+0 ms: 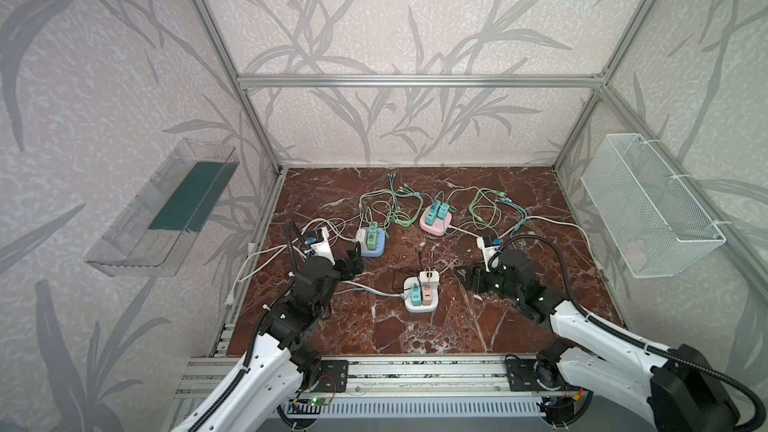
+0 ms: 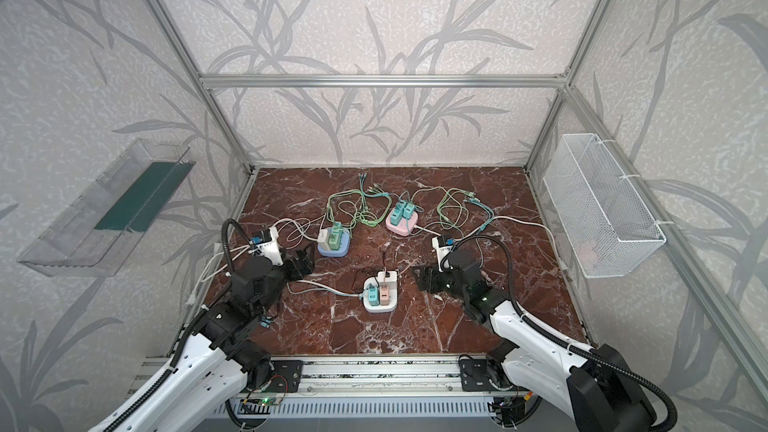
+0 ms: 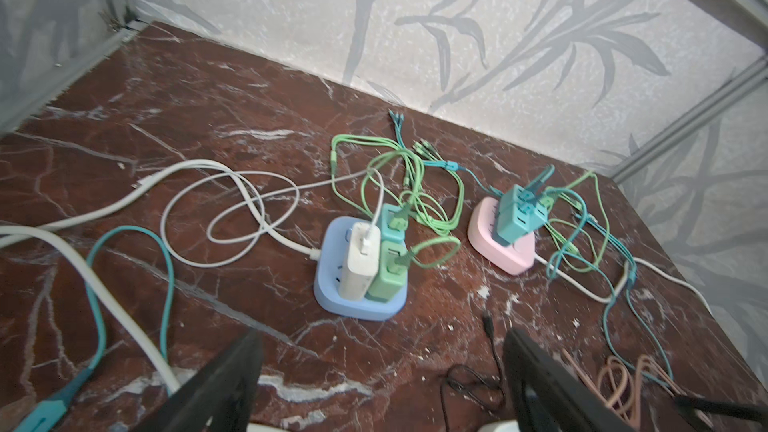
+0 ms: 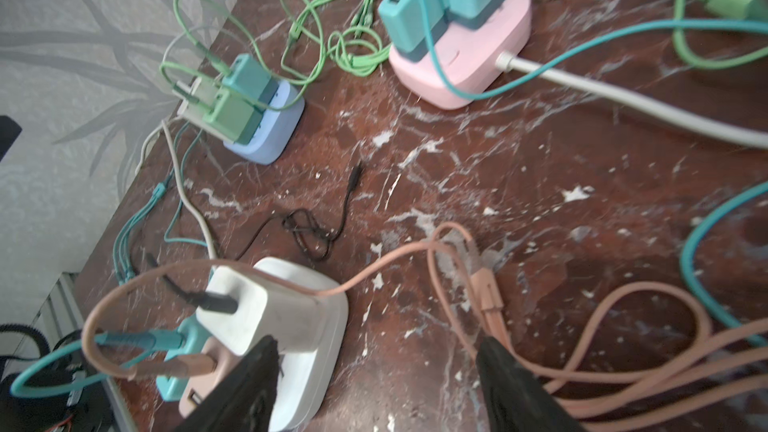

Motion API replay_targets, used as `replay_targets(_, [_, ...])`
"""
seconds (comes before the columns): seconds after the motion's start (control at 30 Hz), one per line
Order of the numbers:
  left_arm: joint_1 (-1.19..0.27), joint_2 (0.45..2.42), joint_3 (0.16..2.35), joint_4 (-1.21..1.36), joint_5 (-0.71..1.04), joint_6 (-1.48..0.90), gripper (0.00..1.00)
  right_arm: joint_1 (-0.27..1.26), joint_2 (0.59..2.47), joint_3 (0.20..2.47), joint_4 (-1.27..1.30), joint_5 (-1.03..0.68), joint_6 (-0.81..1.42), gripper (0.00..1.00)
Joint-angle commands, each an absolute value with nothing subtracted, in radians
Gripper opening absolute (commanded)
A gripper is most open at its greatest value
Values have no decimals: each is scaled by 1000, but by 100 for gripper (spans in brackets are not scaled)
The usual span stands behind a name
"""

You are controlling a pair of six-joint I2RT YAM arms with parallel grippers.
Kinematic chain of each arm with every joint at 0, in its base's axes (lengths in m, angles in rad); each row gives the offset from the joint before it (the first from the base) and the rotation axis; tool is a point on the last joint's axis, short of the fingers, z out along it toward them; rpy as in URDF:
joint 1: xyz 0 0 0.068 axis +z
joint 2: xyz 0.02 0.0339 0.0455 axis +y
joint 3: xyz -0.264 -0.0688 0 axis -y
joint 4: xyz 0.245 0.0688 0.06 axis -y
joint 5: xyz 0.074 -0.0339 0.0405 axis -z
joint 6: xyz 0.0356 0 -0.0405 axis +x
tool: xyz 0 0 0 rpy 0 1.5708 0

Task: Pull the plug off the socket
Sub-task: 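Reach the left gripper to the teal charger while the right gripper approaches the white strip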

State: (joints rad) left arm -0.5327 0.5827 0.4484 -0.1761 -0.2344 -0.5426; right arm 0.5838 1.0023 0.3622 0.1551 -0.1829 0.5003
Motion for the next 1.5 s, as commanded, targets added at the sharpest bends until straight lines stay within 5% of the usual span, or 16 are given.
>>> replay_targets(0.0, [-637,576,471,-276,-278,-639,90,634,1026,350,165,-136,565,70])
replay_targets(0.33, [-957,695,539,-298,-424,-689,90,717,1128,328,233,-168,629,64])
replay_targets(0.63, [-1096,768,574,-214,-312,-669,89,736,1194,315,300,-179,662,63])
replay_targets(1.07, [-1328,929,632,-266,-397,-871,68,750,1264,312,355,-190,667,63])
replay_targets(1.47, [-1342,1128,688,-359,-420,-1073,51,750,1264,316,324,-166,648,64])
